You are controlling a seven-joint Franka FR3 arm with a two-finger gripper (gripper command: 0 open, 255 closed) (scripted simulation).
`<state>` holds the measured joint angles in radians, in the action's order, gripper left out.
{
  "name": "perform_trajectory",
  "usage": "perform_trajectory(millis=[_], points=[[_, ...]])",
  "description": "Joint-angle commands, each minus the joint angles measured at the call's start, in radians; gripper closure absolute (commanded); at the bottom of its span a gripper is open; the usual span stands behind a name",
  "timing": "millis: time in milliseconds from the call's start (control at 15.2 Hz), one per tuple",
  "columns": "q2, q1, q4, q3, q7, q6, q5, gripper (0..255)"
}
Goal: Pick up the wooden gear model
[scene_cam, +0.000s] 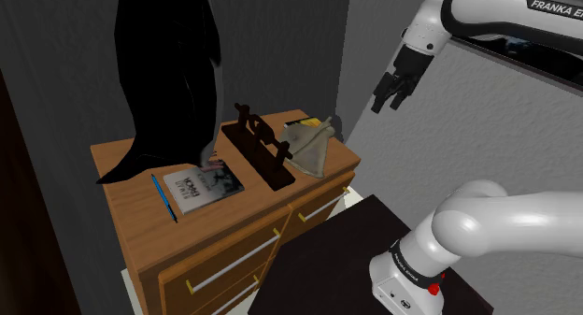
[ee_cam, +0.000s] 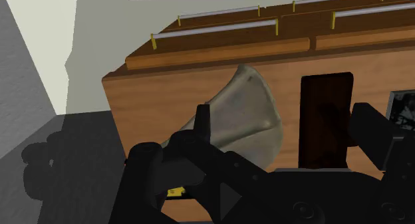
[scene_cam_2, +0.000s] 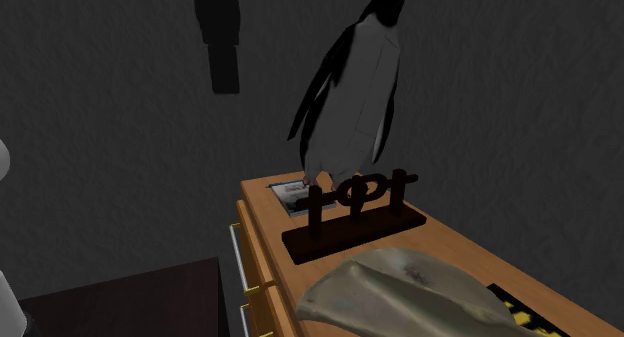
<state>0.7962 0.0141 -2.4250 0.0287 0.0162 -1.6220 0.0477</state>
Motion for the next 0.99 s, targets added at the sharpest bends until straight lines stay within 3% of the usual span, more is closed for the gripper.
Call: perform_trajectory(millis=[0, 462, 924], points=[[0.0, 0.0, 0.0, 0.0, 0.0, 0.0, 0.0, 0], [-0.203, 0.032, 0.005, -0.065, 0.073, -0.212, -0.036, 0], [-0.442, 0.053, 0.078, -0.126, 0.145, -0.392, -0.043, 0]])
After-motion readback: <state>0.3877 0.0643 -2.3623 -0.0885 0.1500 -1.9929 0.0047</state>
